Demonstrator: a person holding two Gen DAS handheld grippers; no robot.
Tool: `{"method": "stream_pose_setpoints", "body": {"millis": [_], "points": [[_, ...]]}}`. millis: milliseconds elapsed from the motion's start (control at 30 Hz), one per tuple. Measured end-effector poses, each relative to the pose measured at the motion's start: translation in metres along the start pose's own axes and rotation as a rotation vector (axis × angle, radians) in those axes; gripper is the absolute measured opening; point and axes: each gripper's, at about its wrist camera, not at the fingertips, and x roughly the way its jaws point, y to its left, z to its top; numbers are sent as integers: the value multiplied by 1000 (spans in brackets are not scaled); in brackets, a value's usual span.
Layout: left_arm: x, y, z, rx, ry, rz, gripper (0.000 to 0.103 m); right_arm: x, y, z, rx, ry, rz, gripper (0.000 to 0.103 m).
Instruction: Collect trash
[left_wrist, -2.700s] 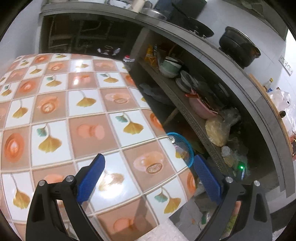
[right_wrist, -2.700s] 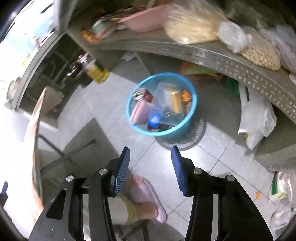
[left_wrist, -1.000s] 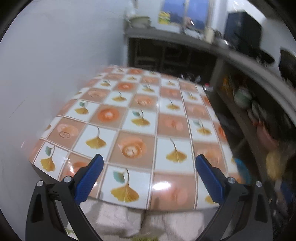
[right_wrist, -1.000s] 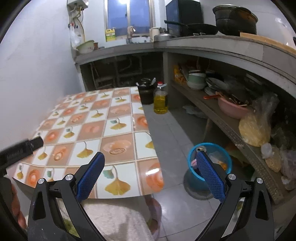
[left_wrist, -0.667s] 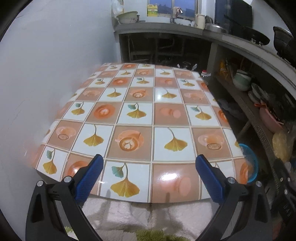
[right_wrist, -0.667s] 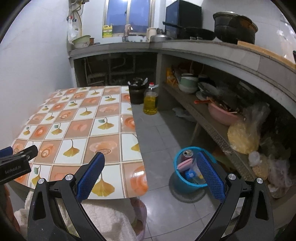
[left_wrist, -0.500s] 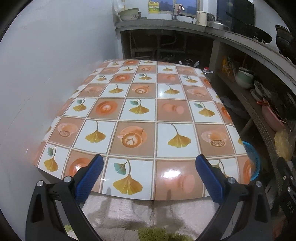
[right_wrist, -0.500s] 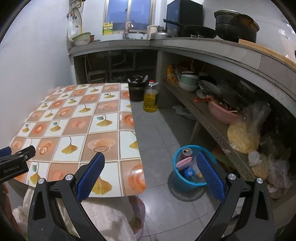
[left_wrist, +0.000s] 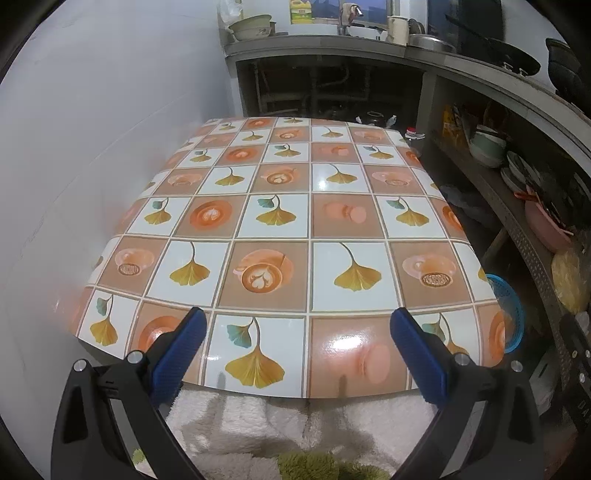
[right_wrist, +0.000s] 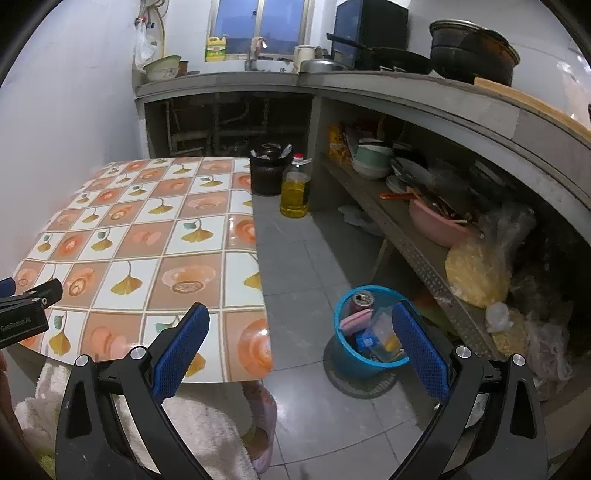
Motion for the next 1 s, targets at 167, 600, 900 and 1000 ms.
{"method": "stream_pose_setpoints", "body": {"millis": [167, 600, 900, 1000], "points": [[-2, -4, 0, 23, -8, 7, 98, -3, -9, -2, 15, -3, -18, 95], [-8, -12, -2, 58, -15, 16, 98, -6, -16, -4, 25, -10, -32, 95], [-8, -16, -3, 74, -7, 24, 98, -6, -16, -5, 26, -13, -28, 95], [-8, -15, -3, 73, -8, 25, 98, -5, -15, -5, 26, -12, -27, 95]]}}
